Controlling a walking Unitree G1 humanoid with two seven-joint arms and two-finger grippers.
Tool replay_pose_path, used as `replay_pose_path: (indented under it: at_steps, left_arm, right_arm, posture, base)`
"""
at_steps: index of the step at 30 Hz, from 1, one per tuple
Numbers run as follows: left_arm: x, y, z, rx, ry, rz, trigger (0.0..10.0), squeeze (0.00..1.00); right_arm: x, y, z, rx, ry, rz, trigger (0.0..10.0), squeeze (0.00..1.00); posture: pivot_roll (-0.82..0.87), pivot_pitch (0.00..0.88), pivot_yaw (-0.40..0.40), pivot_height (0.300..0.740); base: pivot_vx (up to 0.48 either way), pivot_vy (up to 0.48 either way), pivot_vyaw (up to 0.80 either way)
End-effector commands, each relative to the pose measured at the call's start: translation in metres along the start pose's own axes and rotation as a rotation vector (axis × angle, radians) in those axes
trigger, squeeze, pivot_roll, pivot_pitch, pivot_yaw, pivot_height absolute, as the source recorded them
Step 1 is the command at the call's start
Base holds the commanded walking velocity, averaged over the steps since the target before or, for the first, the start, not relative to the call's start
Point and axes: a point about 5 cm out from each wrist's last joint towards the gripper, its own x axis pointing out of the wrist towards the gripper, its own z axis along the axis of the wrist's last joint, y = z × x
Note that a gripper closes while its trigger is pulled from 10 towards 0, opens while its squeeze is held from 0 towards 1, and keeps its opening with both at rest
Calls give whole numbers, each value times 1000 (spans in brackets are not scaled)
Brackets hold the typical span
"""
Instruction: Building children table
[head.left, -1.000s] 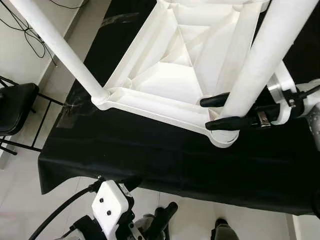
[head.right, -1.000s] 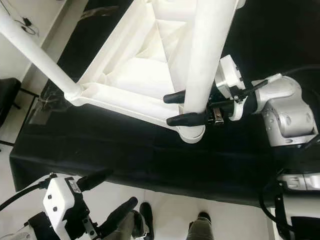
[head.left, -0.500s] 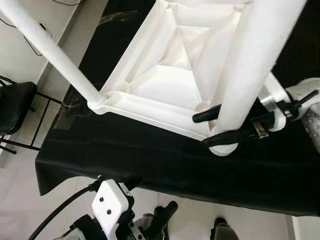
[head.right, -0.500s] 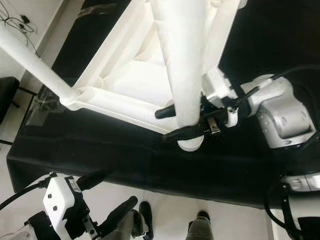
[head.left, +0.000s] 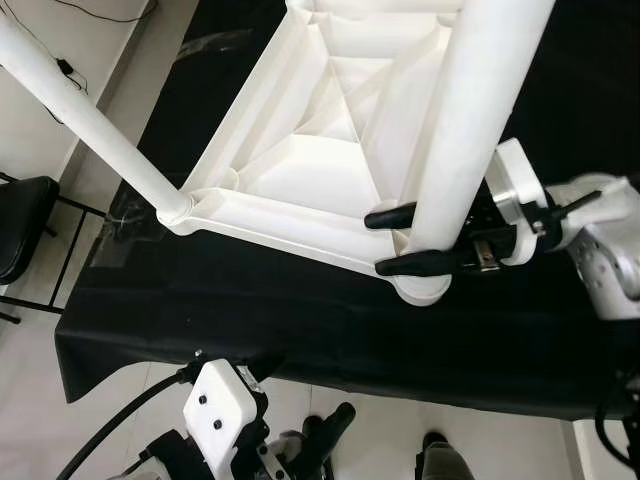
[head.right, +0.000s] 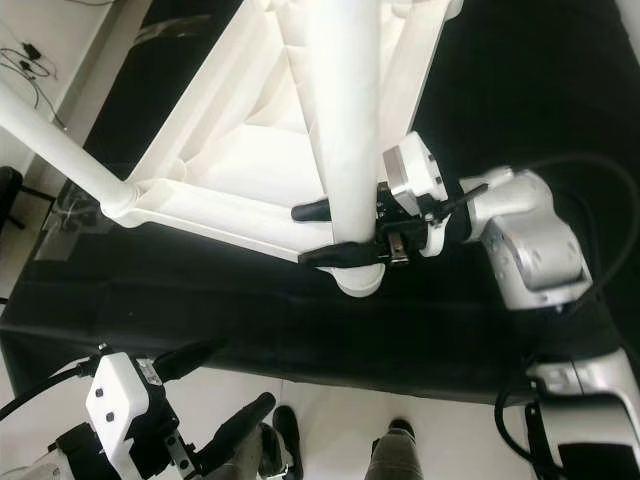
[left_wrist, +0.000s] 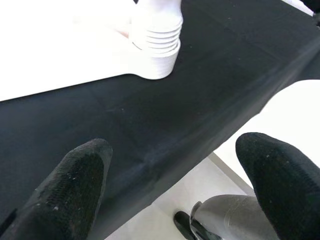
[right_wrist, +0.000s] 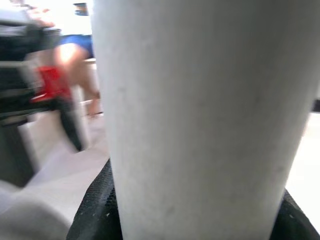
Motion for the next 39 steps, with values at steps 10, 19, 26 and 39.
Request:
replay_pose_path:
  at_steps: [10, 19, 26, 39]
  left_arm:
    - [-4, 1, -4, -8, 30, 0, 10000, 0]
    - [-4, 4, -4, -3, 30, 7, 10000, 0]
    - [-2, 6, -5, 0, 28, 4, 10000, 0]
    - [0, 8, -6, 4, 23, 8, 10000, 0]
  right_arm:
    - [12, 22, -41, 200, 130, -400, 10000, 0]
    - [23, 42, -61, 229, 314, -918, 10000, 0]
    - [37, 44, -56, 255, 284, -1040, 10000, 0]
    - [44, 48, -49, 328, 244, -1108, 10000, 1000]
  posture:
    - [-16, 391, 200, 740]
    - [-23, 389, 210, 740]
    - [-31, 376, 207, 740]
    - [-39, 367, 206, 740]
  base:
    - [0, 0, 0]
    - [0, 0, 0]
    - [0, 0, 0]
    - [0, 0, 0]
